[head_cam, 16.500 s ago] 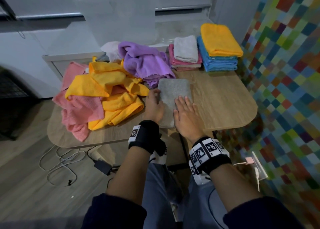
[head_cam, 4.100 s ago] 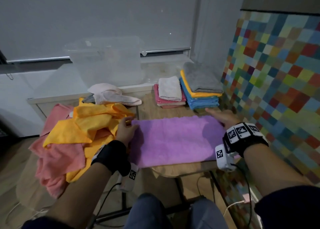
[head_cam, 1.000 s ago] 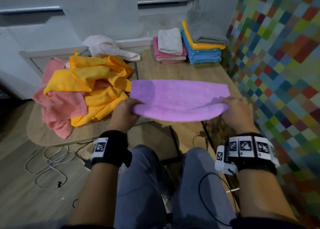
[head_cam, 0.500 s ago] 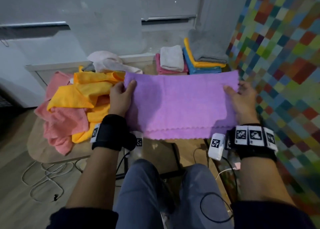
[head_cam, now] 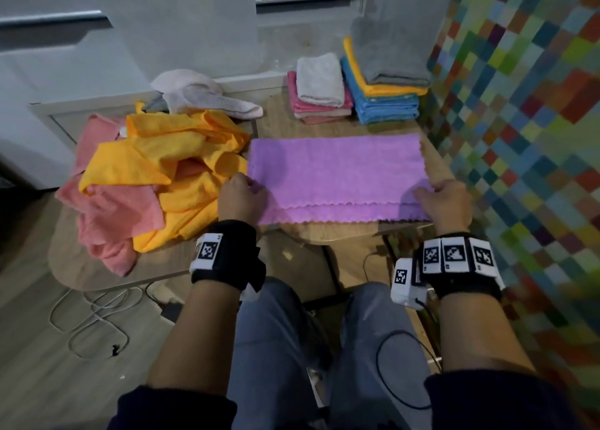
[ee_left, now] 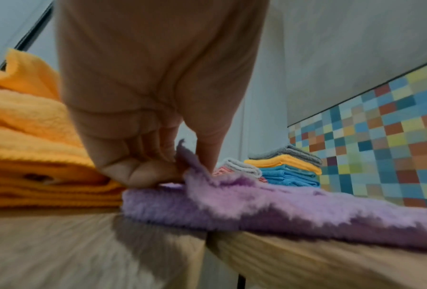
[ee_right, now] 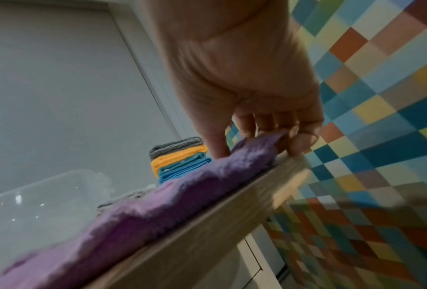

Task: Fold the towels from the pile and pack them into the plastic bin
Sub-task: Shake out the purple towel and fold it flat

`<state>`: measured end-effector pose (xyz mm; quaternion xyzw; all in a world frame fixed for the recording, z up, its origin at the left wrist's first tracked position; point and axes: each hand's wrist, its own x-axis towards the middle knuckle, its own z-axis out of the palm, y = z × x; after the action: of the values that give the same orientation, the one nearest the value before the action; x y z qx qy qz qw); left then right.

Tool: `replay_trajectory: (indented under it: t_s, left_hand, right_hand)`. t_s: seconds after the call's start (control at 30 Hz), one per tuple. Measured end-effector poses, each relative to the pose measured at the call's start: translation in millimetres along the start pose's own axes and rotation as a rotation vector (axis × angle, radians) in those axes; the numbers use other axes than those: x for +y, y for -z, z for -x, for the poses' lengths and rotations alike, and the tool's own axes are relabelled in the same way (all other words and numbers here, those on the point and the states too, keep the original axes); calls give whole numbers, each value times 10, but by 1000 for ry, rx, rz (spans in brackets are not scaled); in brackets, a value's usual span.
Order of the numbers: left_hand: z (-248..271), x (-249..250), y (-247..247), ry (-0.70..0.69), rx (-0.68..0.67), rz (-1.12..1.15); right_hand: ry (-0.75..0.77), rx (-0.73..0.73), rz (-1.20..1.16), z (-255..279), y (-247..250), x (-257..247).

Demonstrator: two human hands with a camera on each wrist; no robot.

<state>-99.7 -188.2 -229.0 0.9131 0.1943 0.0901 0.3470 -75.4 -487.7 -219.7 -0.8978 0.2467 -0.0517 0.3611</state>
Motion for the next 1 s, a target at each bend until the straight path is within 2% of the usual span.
replay_trajectory:
  t_s: [0.13,0.23,0.33,0.43,0.6,0.7,0.8,0.9,1.0]
  left_hand:
    - [24,34,96,-12,90,-14]
    - [-10,39,165,-13,66,59]
    - [-47,5,172,32,13,267]
    - [-28,-27,142,80,-19,383]
    - [-30,-14,71,115,-119,464]
    - [-8,41,42,122,-118,476]
    - [48,76,24,105,-83,494]
    - [98,81,28,99,-64,560]
    - [111,67,63,119,-87,607]
  right_hand:
    - [39,136,-88,-33,30,-63]
    - [82,179,-101,-54,30,-95]
    - [15,123,-102,-62,5,-47]
    - [-28,63,-120,-53,5,-11]
    - [76,226,-29,-11,-5,-87]
    - [99,279,48,33,-10,-98]
    - [238,336,93,73,-24,-97]
    - [399,421,81,92,-45,-124]
    - [413,442,-47,73,-28,-196]
